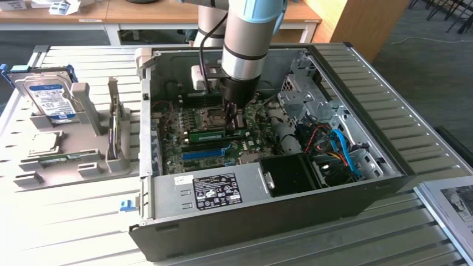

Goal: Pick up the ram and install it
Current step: 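Insert the ram into the slot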

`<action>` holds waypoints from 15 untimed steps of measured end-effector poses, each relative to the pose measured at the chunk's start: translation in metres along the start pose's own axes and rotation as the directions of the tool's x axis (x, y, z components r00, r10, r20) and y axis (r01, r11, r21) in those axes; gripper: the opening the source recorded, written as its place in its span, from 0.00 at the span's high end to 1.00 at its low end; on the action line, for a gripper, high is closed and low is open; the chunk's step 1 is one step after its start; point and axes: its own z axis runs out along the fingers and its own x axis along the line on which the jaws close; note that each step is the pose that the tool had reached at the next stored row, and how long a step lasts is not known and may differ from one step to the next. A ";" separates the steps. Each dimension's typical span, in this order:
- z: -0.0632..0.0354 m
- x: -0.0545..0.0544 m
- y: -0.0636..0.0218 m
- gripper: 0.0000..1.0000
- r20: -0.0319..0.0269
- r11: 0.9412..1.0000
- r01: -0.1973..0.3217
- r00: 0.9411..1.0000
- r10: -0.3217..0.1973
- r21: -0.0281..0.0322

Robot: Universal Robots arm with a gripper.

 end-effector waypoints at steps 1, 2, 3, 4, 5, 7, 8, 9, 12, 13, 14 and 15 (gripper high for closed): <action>0.0005 0.000 0.0000 0.88 0.000 1.000 0.000 1.000 0.000 0.000; 0.0005 0.000 0.0000 0.88 0.000 1.000 0.000 1.000 0.000 0.000; 0.0005 0.000 0.0000 0.88 0.000 1.000 0.000 1.000 0.000 0.000; 0.0006 0.000 0.0000 0.88 0.000 1.000 0.000 1.000 0.000 0.000; 0.0006 0.000 0.0000 0.88 0.000 1.000 0.000 1.000 0.000 0.000; 0.0006 0.000 0.0000 0.88 0.000 1.000 0.000 1.000 0.000 0.000; 0.0007 0.000 0.0000 0.88 0.000 1.000 0.000 1.000 0.000 0.000; 0.0007 0.000 0.0000 0.87 0.000 1.000 0.000 1.000 0.000 0.000; 0.0006 0.000 0.0000 0.81 0.000 1.000 0.000 1.000 0.000 0.000; 0.0006 0.000 0.0000 0.81 0.000 1.000 0.000 1.000 0.000 0.000; 0.0006 0.000 0.0000 0.81 0.000 1.000 0.000 1.000 0.000 0.000; 0.0006 0.000 0.0000 0.81 0.000 1.000 0.000 1.000 0.000 0.000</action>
